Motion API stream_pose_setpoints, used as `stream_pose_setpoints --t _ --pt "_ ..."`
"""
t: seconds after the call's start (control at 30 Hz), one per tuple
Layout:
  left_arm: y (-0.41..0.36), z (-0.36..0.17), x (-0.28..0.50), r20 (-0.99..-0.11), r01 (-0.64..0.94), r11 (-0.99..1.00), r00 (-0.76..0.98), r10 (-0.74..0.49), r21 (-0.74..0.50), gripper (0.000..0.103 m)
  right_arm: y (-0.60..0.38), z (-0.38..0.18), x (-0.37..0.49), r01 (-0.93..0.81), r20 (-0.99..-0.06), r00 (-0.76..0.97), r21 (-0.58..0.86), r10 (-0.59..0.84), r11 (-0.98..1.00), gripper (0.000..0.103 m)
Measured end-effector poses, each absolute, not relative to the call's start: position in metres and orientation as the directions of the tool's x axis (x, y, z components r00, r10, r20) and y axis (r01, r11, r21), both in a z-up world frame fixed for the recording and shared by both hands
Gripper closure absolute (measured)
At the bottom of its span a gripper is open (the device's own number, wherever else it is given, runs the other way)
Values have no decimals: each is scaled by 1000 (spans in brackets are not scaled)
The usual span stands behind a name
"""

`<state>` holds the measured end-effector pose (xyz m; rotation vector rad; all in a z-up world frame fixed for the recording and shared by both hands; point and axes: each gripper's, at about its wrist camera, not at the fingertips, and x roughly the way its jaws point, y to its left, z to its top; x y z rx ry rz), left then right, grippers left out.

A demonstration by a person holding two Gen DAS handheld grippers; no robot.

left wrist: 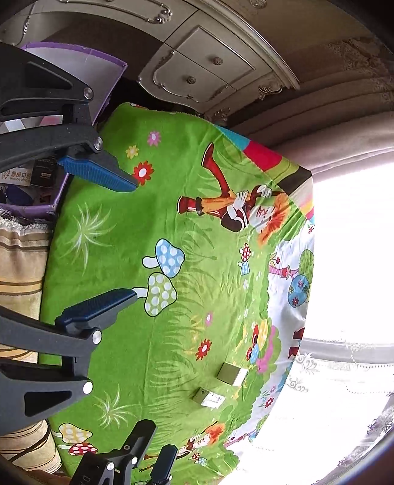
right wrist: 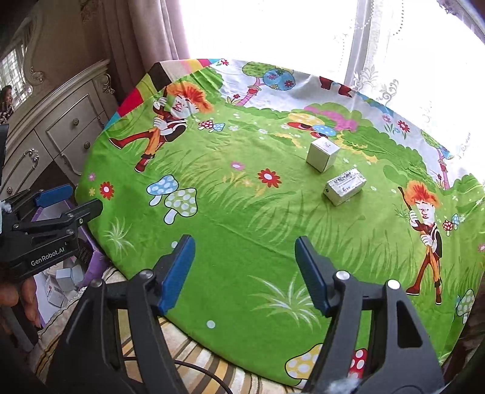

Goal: Organize rigid objects
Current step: 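Move both open tools back over the bed, then grasp the white cube box with left tool while right tool grasps the Penciclovir cream box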

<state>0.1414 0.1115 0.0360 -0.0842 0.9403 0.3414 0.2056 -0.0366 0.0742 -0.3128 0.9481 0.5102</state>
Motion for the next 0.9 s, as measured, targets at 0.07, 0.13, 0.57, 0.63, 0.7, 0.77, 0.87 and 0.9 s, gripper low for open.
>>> stream_pose_setpoints --t 0.07,0.13,0.57,0.63,0.7,0.77,0.87,0.9 --pt "100 32 157 -808 -294 952 539 239 86 36 -50 70 218 -519 -835 486 -41 256 854 29" --pt "88 28 172 -811 -267 959 539 229 94 36 -63 66 230 -493 -838 491 -42 239 869 29" --pt "32 8 279 -819 -23 998 572 -31 -53 36 -137 38 303 -413 -846 502 -55 177 909 22" --pt "25 9 298 -809 13 997 583 -74 -82 36 -144 35 315 -417 -846 505 -65 171 907 21" --pt "18 10 318 -799 53 994 591 -110 -98 36 -147 32 326 -433 -846 505 -76 172 898 20" --pt "11 8 337 -795 92 990 590 -140 -107 36 -146 30 335 -473 -844 496 -65 204 879 20" --pt "-2 3 362 -799 142 985 579 -161 -96 36 -135 25 346 -543 -846 478 -75 235 836 17" --pt "-5 1 369 -803 155 984 574 -161 -87 36 -131 22 349 -571 -849 470 -81 244 817 16"
